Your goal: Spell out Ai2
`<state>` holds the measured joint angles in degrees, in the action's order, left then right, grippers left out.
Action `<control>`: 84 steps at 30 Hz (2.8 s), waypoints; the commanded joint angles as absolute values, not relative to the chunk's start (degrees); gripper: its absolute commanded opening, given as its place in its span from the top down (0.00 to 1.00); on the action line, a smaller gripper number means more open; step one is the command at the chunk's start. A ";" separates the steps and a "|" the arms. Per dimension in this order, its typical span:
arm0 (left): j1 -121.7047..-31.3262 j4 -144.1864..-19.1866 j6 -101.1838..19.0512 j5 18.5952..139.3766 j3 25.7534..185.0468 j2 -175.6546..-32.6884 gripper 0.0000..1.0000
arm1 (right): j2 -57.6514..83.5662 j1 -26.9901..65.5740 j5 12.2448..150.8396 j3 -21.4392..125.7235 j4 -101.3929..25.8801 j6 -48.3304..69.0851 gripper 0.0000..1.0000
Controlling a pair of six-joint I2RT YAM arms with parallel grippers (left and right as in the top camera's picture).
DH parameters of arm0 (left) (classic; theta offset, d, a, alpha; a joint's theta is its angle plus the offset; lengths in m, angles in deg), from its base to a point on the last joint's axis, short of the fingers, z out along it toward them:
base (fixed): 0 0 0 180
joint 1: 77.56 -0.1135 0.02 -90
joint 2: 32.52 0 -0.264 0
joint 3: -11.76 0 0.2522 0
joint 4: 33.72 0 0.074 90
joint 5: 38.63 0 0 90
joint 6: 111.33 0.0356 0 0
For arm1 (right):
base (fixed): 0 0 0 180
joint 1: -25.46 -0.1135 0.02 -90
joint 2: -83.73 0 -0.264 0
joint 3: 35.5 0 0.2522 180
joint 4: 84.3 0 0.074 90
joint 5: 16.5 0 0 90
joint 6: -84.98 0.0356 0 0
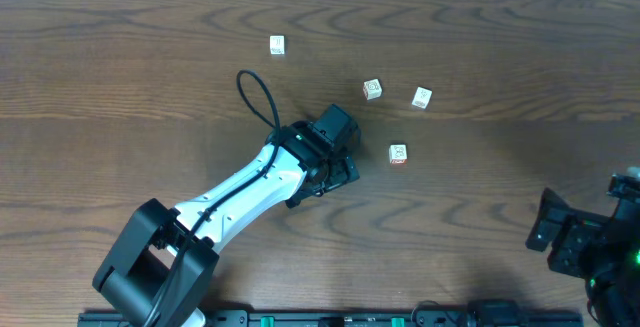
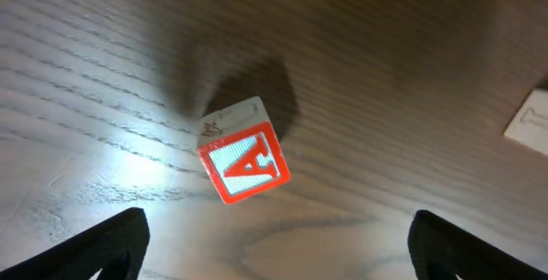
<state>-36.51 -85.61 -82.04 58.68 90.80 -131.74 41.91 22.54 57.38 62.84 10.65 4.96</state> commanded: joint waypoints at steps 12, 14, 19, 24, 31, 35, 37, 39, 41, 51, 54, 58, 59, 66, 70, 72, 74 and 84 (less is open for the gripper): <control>-35.48 -85.96 -95.98 52.21 90.49 -132.64 0.06 | 42.10 23.28 57.40 62.78 10.95 4.76 0.01; -35.48 -85.85 -96.35 52.19 90.49 -132.84 0.08 | 42.10 23.28 57.40 62.78 10.95 4.78 0.01; -35.48 -86.03 -96.33 51.38 90.49 -134.39 0.08 | 42.10 23.28 57.40 62.78 10.95 4.78 0.01; -35.50 -85.76 -96.42 52.47 90.49 -137.10 0.08 | 42.10 23.28 57.40 62.78 11.08 4.78 0.01; -35.50 -84.91 -96.77 53.00 90.49 -137.51 0.08 | 42.10 23.28 57.40 62.78 11.59 4.78 0.01; -35.48 -84.17 -97.27 55.49 90.49 -137.51 0.10 | 42.10 23.28 57.40 62.78 11.56 4.78 0.01; -35.48 -83.97 -98.19 55.47 90.49 -137.51 0.14 | 42.10 23.28 57.40 62.78 11.56 4.78 0.01; -35.48 -83.53 -98.52 55.49 90.49 -137.51 0.14 | 42.10 23.28 57.40 62.78 11.56 4.78 0.01; -35.48 -82.94 -98.52 55.49 90.49 -137.51 0.14 | 42.10 23.28 57.40 62.78 11.59 4.78 0.01; -35.48 -82.75 -98.54 55.38 90.49 -137.54 0.23 | 42.10 23.28 57.40 62.78 11.65 4.76 0.01; -35.48 -82.75 -98.52 55.18 90.49 -137.54 0.27 | 42.10 23.28 57.40 62.78 11.69 4.76 0.01; -35.48 -82.77 -98.52 54.97 90.49 -137.54 0.32 | 42.10 23.28 57.38 62.78 12.11 4.74 0.01; -35.48 -82.77 -98.52 54.97 90.49 -137.54 0.33 | 42.10 23.28 57.38 62.78 12.22 4.74 0.01; -35.48 -82.81 -98.50 55.01 90.49 -137.86 0.39 | 42.10 23.28 56.77 62.78 12.66 4.74 0.01; -35.48 -83.05 -98.50 54.99 90.49 -137.95 0.39 | 42.10 23.28 56.75 62.78 12.66 4.74 0.01; -35.48 -83.21 -98.50 54.97 90.49 -137.95 0.45 | 42.10 23.28 56.75 62.78 12.66 4.74 0.01; -35.48 -83.25 -98.47 54.94 90.49 -137.97 0.46 | 42.10 23.28 56.77 62.78 12.66 4.72 0.01; -35.50 -83.93 -98.50 52.87 90.49 -138.19 0.45 | 42.10 23.28 56.75 62.78 12.88 4.72 0.01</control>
<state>-35.54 -83.45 -98.06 55.14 90.80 -137.23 41.91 22.54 57.25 62.84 12.74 4.96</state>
